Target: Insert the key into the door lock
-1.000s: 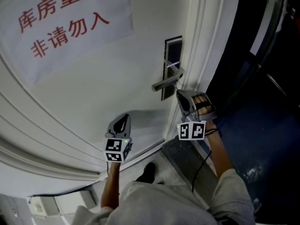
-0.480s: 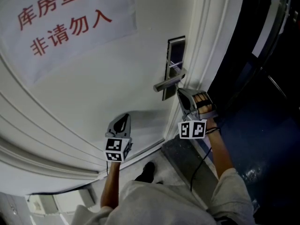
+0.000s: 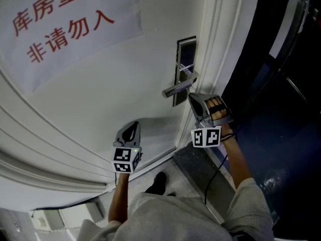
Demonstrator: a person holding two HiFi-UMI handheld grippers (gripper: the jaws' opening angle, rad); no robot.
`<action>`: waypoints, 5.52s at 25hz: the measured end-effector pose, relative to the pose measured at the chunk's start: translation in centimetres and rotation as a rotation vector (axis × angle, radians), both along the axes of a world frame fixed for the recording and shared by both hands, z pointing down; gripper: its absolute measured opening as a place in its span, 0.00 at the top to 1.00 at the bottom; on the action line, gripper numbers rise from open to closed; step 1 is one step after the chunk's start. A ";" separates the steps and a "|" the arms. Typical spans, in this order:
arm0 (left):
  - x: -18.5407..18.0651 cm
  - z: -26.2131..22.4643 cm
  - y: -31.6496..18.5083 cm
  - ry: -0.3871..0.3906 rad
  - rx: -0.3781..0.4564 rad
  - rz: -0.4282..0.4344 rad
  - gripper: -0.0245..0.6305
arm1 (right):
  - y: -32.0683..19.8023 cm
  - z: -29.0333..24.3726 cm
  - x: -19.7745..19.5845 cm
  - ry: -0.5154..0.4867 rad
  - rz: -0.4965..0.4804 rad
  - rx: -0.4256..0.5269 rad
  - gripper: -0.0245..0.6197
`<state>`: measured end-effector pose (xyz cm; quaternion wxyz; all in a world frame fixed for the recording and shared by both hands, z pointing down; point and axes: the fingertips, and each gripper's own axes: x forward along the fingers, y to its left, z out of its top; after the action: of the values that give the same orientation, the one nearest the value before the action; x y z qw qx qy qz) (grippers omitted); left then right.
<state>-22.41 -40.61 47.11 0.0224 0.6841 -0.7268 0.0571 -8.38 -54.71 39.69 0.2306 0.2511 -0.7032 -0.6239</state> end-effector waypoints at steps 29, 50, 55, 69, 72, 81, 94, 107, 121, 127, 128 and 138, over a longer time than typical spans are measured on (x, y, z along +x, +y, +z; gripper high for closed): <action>0.2 0.4 -0.5 0.003 -0.015 0.019 0.94 | -2.0 0.0 -2.2 0.076 0.007 0.051 0.92; 0.7 0.3 -1.1 0.003 -0.012 0.044 0.94 | -2.6 1.0 -3.1 0.114 -0.001 0.023 0.86; 0.9 0.3 -1.1 -0.002 -0.014 0.046 0.94 | -2.5 1.8 -2.9 0.160 0.007 -0.010 0.73; 3.3 0.4 -1.8 -0.003 -0.022 0.105 0.94 | -1.3 1.2 0.8 0.090 0.057 -0.027 0.73; 3.9 0.4 -1.9 -0.002 -0.020 0.118 0.94 | -1.0 1.7 2.1 0.069 0.085 -0.059 0.73; 6.6 0.4 -2.8 -0.006 -0.021 0.181 0.94 | 0.4 2.8 7.1 -0.139 0.169 -0.281 0.80; 7.9 0.5 -3.7 -0.003 -0.012 0.209 0.94 | 1.1 4.3 15.0 -0.764 0.293 -0.836 0.92; 8.3 0.9 -4.5 0.017 -0.011 0.225 0.94 | 4.4 7.9 22.3 -0.961 0.441 -0.844 0.93; 8.4 1.6 -4.2 0.032 -0.022 0.229 0.94 | 4.8 8.6 22.1 -0.950 0.464 -0.852 0.93; 8.3 1.8 -4.1 0.034 -0.028 0.227 0.94 | 4.6 8.8 21.8 -0.943 0.466 -0.863 0.93; 8.3 1.8 -4.1 0.031 -0.027 0.227 0.94 | 4.5 8.9 21.8 -0.941 0.466 -0.864 0.93; 8.4 1.9 -4.1 0.031 -0.027 0.227 0.94 | 4.3 8.7 21.5 -0.935 0.461 -0.860 0.93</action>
<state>-14.05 -44.73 49.00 0.0362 0.7625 -0.6433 0.0585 13.09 -50.37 48.43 0.1089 0.5243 -0.8431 -0.0491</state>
